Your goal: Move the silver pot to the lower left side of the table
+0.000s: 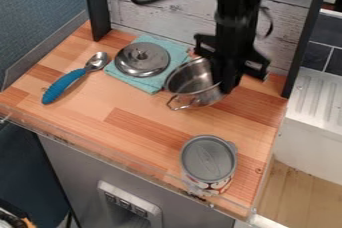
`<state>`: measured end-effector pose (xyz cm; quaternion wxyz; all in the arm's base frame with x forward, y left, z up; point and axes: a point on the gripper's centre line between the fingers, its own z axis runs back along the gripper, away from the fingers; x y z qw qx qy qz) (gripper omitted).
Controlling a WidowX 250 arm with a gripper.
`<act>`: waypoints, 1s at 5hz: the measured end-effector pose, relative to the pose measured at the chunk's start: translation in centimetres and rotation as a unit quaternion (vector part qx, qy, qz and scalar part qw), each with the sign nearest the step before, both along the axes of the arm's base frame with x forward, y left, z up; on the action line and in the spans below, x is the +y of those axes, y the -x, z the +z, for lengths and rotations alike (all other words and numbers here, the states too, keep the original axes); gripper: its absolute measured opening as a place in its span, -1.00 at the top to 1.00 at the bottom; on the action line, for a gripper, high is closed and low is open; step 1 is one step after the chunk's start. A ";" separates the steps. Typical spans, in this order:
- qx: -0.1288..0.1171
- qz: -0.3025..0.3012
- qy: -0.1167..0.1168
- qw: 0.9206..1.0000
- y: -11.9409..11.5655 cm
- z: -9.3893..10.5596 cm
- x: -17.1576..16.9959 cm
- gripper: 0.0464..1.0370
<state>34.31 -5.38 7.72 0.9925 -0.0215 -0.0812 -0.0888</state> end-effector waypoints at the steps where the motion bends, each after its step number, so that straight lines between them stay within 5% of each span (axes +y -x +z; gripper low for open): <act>1: -0.012 0.028 0.012 0.999 2.1 1.9 2.2 0.96; 3: 0.018 0.054 -0.033 0.998 7.5 -0.9 7.4 0.96; 5: 0.047 0.088 -0.054 0.994 8.2 -4.4 11.4 0.96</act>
